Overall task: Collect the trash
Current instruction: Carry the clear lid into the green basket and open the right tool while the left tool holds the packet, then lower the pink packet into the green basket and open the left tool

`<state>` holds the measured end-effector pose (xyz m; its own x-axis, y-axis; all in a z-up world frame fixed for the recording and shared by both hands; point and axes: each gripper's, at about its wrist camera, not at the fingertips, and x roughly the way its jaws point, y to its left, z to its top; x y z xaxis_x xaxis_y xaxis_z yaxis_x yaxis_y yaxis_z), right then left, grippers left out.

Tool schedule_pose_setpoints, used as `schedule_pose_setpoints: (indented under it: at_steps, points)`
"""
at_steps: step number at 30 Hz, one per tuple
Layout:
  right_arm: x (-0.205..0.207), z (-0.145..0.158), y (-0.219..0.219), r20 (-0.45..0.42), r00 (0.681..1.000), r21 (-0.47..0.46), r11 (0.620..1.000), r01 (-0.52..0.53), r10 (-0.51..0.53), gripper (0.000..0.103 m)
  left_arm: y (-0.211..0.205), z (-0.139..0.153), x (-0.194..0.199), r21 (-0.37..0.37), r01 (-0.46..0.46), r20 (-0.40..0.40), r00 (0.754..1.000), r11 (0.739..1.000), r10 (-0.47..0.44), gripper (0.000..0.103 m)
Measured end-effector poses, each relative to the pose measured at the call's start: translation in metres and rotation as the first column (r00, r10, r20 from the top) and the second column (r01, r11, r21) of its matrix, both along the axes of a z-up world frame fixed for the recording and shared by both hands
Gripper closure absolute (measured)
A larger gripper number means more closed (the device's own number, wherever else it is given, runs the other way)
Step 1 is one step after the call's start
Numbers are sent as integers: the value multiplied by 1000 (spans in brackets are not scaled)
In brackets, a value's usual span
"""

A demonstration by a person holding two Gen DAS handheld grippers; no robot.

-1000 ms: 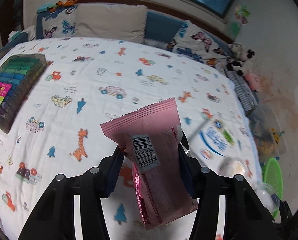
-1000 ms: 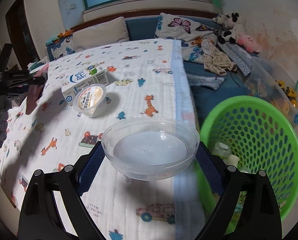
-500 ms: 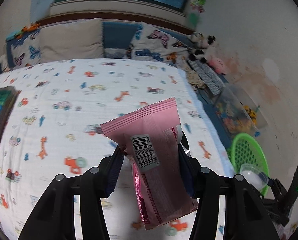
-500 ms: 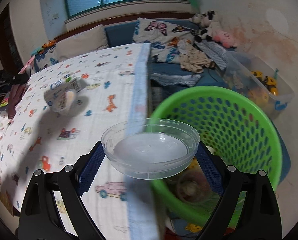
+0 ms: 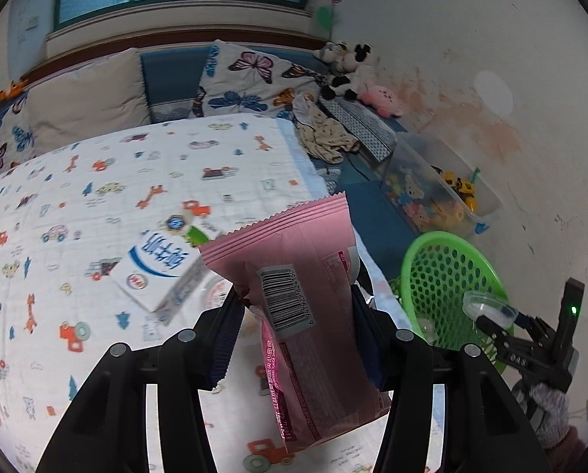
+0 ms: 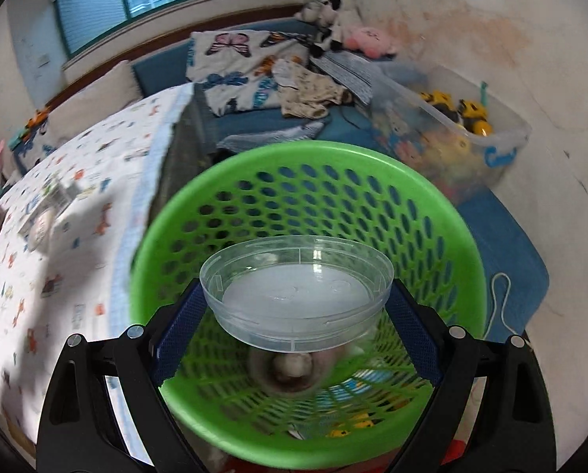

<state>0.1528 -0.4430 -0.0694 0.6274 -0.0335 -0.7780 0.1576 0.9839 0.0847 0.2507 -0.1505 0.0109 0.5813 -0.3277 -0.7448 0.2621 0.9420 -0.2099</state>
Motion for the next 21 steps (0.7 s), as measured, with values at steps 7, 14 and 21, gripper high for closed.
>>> schedule_pose_setpoints:
  at_steps: [7, 14, 21]
  points:
    - [18, -12, -21, -14, 999, 3, 999, 46, -46, 12, -21, -5, 2, 16, 32, -10, 999, 999, -31, 52]
    - [28, -18, -31, -15, 997, -27, 997, 69, -69, 9, -38, -9, 4, 22, 67, -18, 998, 998, -67, 52]
    - [20, -13, -33, 6, 998, -44, 997, 65, -65, 9, -63, -11, 5, 23, 114, -23, 993, 993, -113, 52]
